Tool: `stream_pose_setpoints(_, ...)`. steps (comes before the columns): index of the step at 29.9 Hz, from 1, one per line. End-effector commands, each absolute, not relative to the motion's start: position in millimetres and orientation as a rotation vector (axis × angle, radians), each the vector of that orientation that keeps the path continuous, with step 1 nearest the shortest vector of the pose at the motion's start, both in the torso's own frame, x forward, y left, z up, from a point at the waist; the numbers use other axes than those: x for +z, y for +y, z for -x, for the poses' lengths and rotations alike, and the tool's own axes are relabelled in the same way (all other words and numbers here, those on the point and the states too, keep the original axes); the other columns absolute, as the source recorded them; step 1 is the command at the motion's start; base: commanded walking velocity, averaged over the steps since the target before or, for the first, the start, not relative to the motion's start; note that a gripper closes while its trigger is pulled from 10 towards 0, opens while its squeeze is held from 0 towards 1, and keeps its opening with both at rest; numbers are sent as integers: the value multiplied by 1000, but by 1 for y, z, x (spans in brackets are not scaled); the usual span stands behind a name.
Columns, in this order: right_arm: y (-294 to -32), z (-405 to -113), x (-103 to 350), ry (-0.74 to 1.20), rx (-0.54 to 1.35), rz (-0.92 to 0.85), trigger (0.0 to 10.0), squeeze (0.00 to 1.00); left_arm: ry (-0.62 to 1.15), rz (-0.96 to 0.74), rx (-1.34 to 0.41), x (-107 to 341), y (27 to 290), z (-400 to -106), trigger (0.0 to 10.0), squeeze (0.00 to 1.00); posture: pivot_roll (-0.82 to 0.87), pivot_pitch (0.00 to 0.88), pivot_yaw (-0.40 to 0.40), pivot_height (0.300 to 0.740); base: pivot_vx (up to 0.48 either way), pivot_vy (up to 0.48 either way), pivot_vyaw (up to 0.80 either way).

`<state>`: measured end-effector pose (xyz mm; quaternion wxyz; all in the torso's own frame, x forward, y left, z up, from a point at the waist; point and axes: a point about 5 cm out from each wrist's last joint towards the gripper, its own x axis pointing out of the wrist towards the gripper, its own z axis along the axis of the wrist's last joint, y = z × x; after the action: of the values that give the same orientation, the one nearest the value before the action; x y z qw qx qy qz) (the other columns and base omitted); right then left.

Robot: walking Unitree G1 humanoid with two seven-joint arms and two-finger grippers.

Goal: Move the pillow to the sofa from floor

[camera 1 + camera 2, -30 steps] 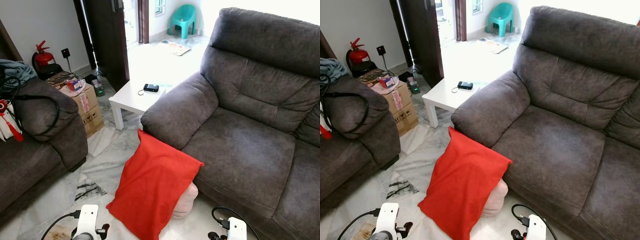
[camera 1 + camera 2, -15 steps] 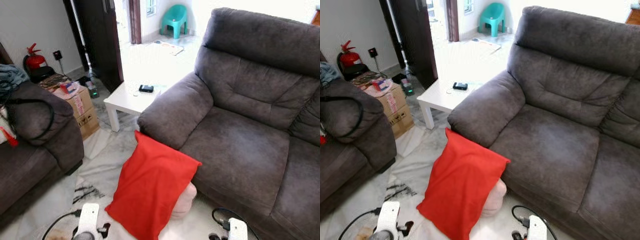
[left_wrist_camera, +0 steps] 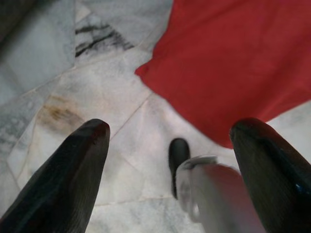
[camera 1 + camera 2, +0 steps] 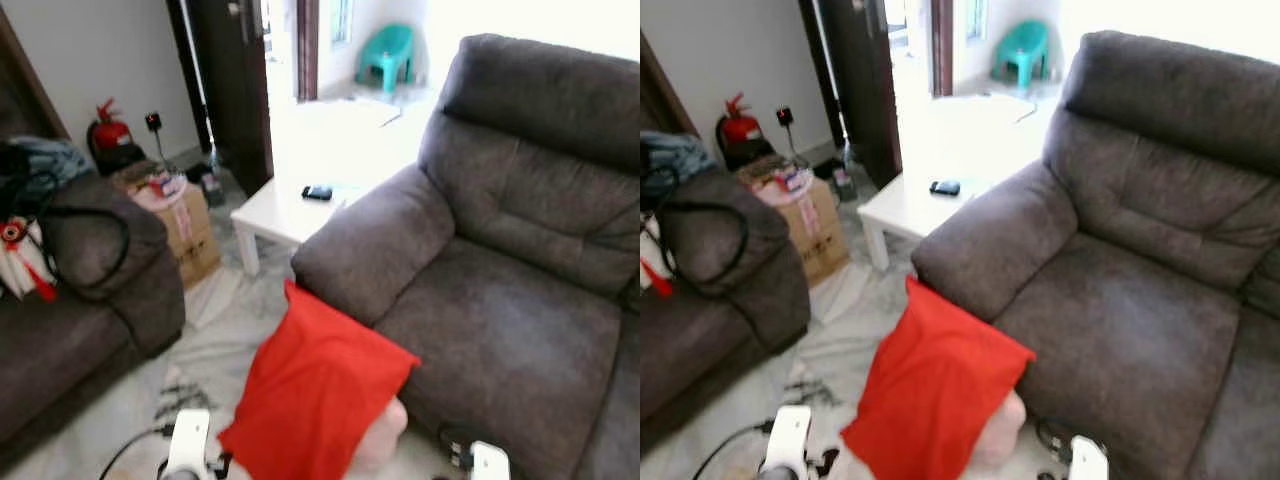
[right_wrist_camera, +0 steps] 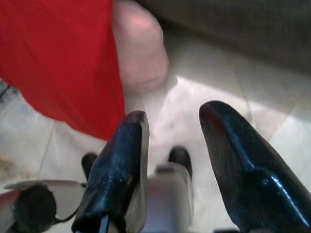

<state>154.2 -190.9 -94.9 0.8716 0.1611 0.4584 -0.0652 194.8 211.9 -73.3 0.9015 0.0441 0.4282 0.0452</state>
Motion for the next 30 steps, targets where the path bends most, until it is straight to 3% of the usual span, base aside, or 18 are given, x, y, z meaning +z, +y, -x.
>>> stream_pose_setpoints(1,-185,-157,-94,950,-123,-350,10000,0,887,-85,108,-73,214,-194,10000,0,48,0,-47,740,259,0,0)
stream_pose_setpoints(6,-185,-158,-94,948,-96,-329,10000,0,890,-86,110,-74,215,-193,10000,0,47,0,-47,740,251,0,0)
stream_pose_setpoints(13,-184,-158,-94,950,-93,-334,10000,0,899,-90,106,-75,214,-192,10000,0,46,0,-46,740,0,0,721)
stream_pose_setpoints(30,-184,-158,-94,952,-102,-353,10000,0,906,-87,109,-76,214,-190,10000,0,47,0,-49,740,0,0,0)
